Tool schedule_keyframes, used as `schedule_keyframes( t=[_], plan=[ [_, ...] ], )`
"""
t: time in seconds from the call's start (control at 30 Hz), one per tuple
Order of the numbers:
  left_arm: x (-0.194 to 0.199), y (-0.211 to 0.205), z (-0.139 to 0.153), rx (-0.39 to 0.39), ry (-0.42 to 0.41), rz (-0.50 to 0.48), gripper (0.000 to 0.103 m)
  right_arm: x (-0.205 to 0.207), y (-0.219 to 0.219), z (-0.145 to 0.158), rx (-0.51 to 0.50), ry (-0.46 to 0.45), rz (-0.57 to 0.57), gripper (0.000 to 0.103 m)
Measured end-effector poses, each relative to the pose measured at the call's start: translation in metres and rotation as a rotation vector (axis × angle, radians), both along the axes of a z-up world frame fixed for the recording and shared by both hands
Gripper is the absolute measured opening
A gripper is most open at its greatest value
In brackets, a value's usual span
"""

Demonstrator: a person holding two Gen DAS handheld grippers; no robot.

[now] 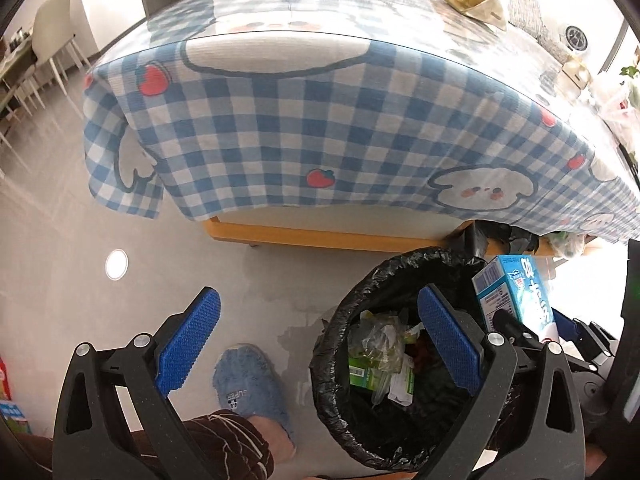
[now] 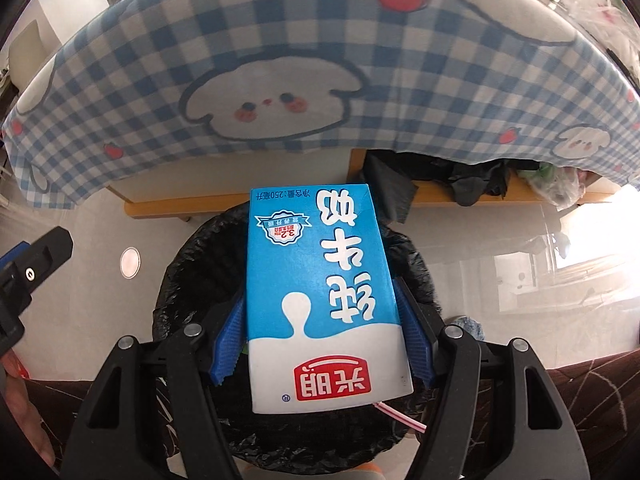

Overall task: Collect trash
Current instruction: 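Lower the milk carton into the bin and open the right tool, then move the open right tool back over the table to the gold snack bag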

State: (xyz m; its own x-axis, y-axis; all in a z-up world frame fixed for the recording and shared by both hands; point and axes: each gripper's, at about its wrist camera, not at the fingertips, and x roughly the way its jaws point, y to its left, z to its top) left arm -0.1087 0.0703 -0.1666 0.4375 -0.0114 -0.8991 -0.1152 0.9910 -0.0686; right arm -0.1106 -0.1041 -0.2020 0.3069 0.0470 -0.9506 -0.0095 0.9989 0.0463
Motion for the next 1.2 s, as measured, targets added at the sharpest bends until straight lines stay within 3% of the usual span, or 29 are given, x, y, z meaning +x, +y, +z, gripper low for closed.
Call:
schedule_keyframes(
  t=[0.47,0.53,0.77,0.93,1.2],
  plan=[
    [0.005,0.008,-0.010,0.006,0.040,0.008,0.097,0.000,0.022,-0.025,-0.035,0.029,0.063,0.066],
    [0.005,0.010,-0.011,0.004,0.044,0.013,0.097,0.000,0.023,-0.022,-0.046,0.017,0.067,0.073],
    [0.007,0.010,-0.010,0.010,0.038,0.004,0.097,0.005,0.016,0.000,-0.076,-0.028,0.060,0.094],
    [0.008,0.007,-0.005,0.020,0.039,0.002,0.097,0.011,0.005,0.024,-0.128,-0.083,0.043,0.094],
    [0.012,-0.002,0.020,0.013,-0.008,-0.030,0.097,0.020,-0.025,0.066,-0.107,-0.166,-0.006,0.095]
  ],
)
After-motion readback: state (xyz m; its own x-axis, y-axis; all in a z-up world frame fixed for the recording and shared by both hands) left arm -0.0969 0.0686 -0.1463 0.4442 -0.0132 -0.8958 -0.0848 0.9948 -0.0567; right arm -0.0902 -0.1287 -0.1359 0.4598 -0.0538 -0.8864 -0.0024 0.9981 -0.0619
